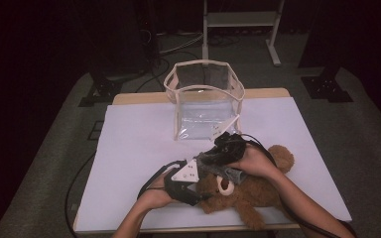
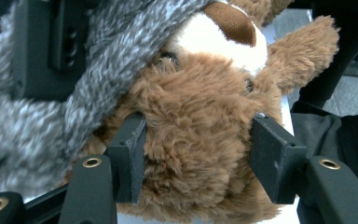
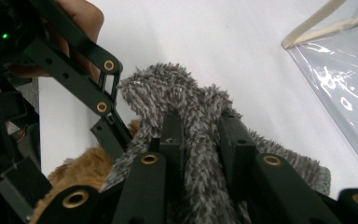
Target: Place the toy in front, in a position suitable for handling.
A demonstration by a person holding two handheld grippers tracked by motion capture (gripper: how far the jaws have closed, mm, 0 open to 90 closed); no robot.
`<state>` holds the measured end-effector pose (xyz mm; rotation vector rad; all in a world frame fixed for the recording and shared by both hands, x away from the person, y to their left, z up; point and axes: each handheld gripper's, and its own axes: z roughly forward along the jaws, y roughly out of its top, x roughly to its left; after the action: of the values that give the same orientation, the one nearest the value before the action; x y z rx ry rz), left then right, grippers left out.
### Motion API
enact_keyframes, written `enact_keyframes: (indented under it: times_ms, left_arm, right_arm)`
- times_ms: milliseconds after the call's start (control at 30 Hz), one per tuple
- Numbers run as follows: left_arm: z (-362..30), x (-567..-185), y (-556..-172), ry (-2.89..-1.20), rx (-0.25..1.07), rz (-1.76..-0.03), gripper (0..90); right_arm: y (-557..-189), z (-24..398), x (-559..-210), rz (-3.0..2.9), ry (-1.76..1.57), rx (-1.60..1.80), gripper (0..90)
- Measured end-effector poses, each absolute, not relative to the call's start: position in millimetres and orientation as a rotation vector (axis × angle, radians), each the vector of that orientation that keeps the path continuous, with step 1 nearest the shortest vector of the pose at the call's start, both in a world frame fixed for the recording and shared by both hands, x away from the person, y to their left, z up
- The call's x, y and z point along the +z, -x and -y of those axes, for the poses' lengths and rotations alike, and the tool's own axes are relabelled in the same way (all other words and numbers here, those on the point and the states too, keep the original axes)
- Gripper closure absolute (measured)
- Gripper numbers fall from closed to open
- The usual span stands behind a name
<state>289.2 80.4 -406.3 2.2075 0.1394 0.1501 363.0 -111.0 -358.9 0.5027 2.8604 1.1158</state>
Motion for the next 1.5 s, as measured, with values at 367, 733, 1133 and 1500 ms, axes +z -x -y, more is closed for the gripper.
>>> enact_keyframes:
  times_ms: [367, 733, 1133, 1500]
  left_arm:
    - [-78.9, -405.3, -294.3, -2.213, 0.157, -0.158, 41.9]
    - [-81.3, -406.3, -303.9, -2.176, 0.16, -0.251, 40.7]
    - [-92.2, -400.7, -308.7, -2.168, 0.231, -0.284, 41.1]
    - [-83.8, -403.5, -312.4, -2.152, 0.263, -0.305, 45.1]
  right_arm:
    - [-338.6, 167.7, -348.3, -2.788, -0.586, 1.105, 73.0]
    - [-280.0, 198.3, -346.9, -2.717, -0.566, 1.207, 72.9]
    - [-318.3, 195.7, -355.5, -2.651, -0.657, 1.149, 73.0]
    - [-318.4, 170.8, -332.4, -2.638, -0.558, 1.269, 73.1]
